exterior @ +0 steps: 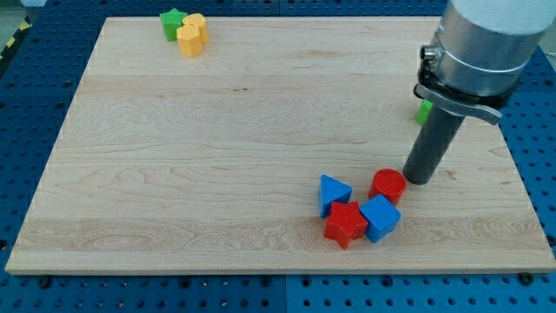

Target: Slide the red circle closer to blue traingle

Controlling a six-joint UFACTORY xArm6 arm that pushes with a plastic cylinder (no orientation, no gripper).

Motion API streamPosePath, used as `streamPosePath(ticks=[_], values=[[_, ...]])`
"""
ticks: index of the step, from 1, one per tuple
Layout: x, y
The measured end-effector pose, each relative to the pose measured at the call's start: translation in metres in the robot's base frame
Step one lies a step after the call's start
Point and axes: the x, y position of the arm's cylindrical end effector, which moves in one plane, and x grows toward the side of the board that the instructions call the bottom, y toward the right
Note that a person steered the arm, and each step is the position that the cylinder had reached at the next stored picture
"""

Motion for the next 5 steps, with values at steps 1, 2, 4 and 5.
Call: streamPosePath(ticks=[1, 2, 4, 5], values=[[0.008, 0.0], [0.019, -0.006], [0.024, -0.04], [0.024, -0.055]])
